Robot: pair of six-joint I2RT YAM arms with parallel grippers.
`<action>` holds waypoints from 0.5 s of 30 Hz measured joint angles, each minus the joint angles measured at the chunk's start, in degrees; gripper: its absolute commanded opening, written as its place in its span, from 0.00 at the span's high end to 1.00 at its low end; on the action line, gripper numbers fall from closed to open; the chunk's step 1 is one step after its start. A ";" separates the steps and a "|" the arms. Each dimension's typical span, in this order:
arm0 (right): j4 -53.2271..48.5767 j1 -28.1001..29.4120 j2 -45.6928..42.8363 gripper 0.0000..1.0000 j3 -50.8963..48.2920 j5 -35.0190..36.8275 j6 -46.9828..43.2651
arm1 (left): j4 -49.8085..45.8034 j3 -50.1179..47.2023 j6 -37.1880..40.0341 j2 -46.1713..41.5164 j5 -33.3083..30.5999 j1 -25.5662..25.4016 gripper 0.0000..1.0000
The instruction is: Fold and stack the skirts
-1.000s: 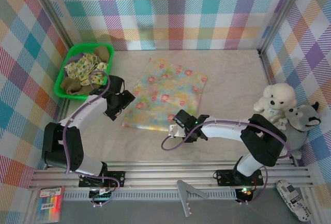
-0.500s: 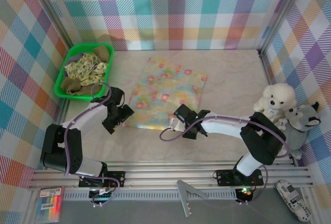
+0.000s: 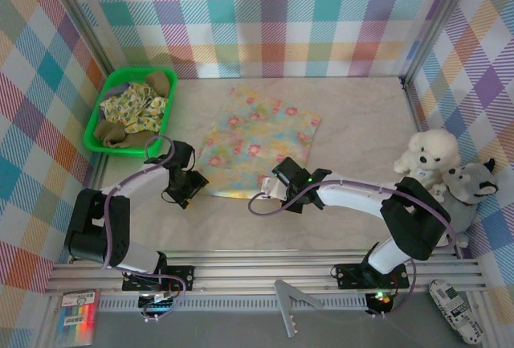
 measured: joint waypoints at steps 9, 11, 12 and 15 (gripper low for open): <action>0.61 0.00 -1.33 1.00 -0.42 -1.16 0.00 | -1.14 1.57 -0.61 3.23 -0.55 -0.02 0.56; 0.79 0.00 -2.05 1.00 -0.74 -1.90 -0.02 | -2.47 2.49 -0.61 4.09 -0.68 -0.02 0.63; 0.79 -0.04 -2.38 1.00 -0.83 -2.38 0.00 | -3.17 2.99 -0.59 4.55 -0.76 -0.02 0.68; 0.76 -0.09 -3.28 1.00 -0.87 -3.87 -0.02 | -5.92 4.55 -0.15 5.88 -1.46 -0.02 0.82</action>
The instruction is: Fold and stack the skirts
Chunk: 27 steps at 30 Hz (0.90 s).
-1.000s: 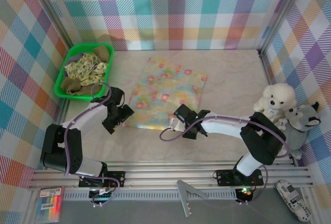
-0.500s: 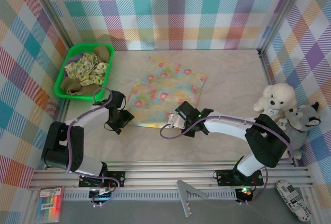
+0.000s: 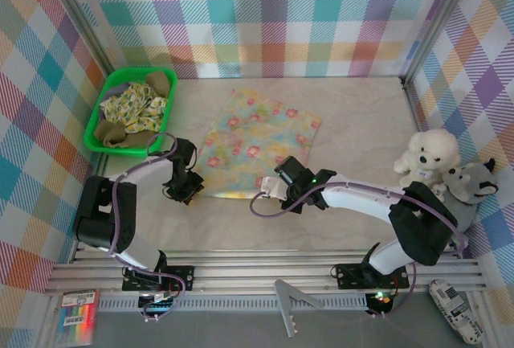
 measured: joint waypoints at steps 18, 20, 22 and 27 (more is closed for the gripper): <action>-4.55 -0.79 -5.55 1.00 0.09 -12.41 3.23 | 2.03 -5.49 -0.52 -21.24 -9.64 -2.10 1.00; -4.87 -1.81 -6.88 1.00 0.50 -14.95 3.98 | 0.79 -4.46 -0.44 -25.16 -11.30 -2.27 1.00; -5.18 -3.58 -8.00 1.00 1.53 -18.14 4.96 | -0.24 -1.70 -0.11 -27.41 -12.63 -2.54 1.00; -5.62 -11.65 -9.01 1.00 6.14 -27.43 9.11 | -0.13 10.25 4.13 -23.28 -13.81 -2.95 1.00</action>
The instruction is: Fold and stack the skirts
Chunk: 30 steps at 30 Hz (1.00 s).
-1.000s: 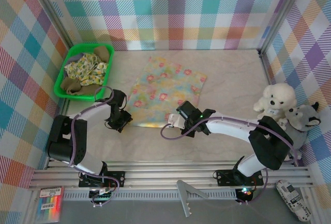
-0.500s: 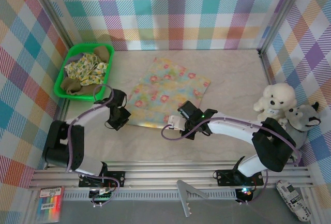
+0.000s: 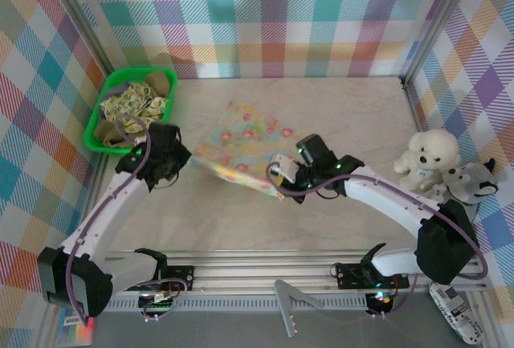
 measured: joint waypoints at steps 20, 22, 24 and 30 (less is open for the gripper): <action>-3.58 -23.32 29.18 1.00 23.26 -17.46 -0.15 | 5.90 42.21 15.72 44.78 -1.99 -2.67 1.00; -4.28 -23.69 31.56 1.00 24.85 -17.03 -0.28 | 5.18 44.98 16.09 47.32 -2.23 -2.67 1.00; -4.50 -23.91 33.92 1.00 26.60 -16.11 -0.28 | 4.66 48.15 16.33 50.10 -2.21 -2.67 1.00; -4.85 -25.07 40.65 0.92 32.61 -9.81 0.74 | 1.73 61.33 16.46 61.13 -0.87 -2.67 1.00</action>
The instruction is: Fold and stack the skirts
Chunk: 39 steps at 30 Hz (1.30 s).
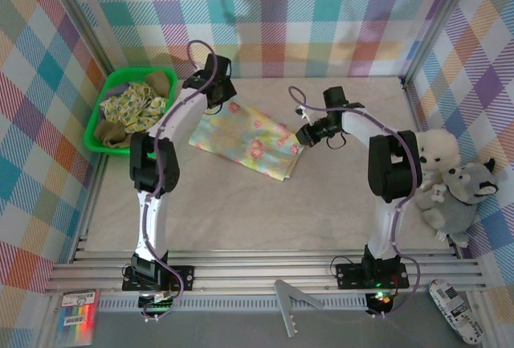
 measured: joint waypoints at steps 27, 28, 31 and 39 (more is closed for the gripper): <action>9.90 11.06 -3.50 0.01 -8.59 7.80 52.17 | -6.51 -1.20 -2.21 10.36 13.66 0.11 0.00; 9.84 10.82 -3.50 0.01 -9.77 8.02 52.57 | -4.48 -4.87 -2.91 8.24 14.62 0.09 0.00; 10.69 10.10 -4.68 0.01 -13.00 8.07 52.24 | 2.19 -18.60 -5.18 0.96 16.96 -0.15 0.00; 10.58 7.39 -16.98 0.01 -27.30 9.27 47.19 | 11.39 -49.18 -14.69 -19.85 23.87 -5.73 0.00</action>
